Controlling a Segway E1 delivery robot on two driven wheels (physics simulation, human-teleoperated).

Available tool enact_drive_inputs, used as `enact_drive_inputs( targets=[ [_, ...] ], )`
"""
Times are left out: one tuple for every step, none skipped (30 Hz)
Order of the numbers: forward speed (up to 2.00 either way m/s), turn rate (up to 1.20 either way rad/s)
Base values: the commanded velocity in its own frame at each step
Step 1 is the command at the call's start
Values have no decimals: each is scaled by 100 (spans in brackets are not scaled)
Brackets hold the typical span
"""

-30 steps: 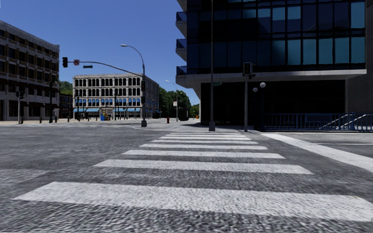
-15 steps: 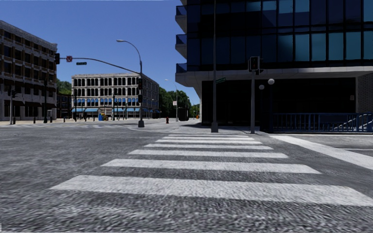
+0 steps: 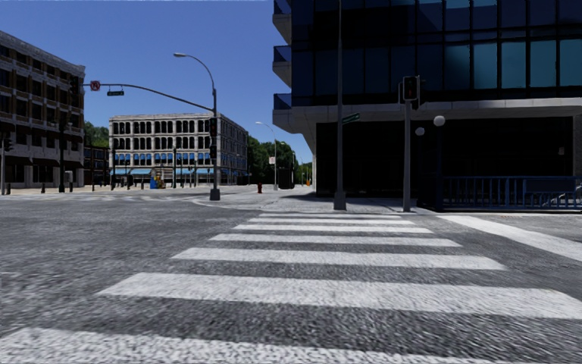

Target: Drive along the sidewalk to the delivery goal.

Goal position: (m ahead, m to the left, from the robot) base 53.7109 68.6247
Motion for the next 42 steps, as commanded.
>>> enact_drive_inputs(
  targets=[
    [190, 0],
    [190, 0],
    [190, 0],
    [190, 0],
    [190, 0],
    [190, 0],
    [190, 0],
    [190, 0],
    [190, 0],
    [190, 0],
    [190, 0],
    [190, 0],
    [190, 0],
    [190, 0],
    [190, 0],
    [190, 0],
    [190, 0],
    [190, 0],
    [190, 0],
    [190, 0],
    [190, 0],
    [190, 0],
    [190, 0],
    [190, 0],
    [190, 0],
    [190, 0],
    [190, 0],
    [190, 0],
    [190, 0],
    [190, 0],
    [190, 0],
    [190, 0],
    [190, 0],
    [190, 0],
    [190, 0],
    [190, 0],
    [190, 0],
    [190, 0],
    [190, 0],
    [190, 0],
    [190, 0],
    [190, 0]
  ],
)
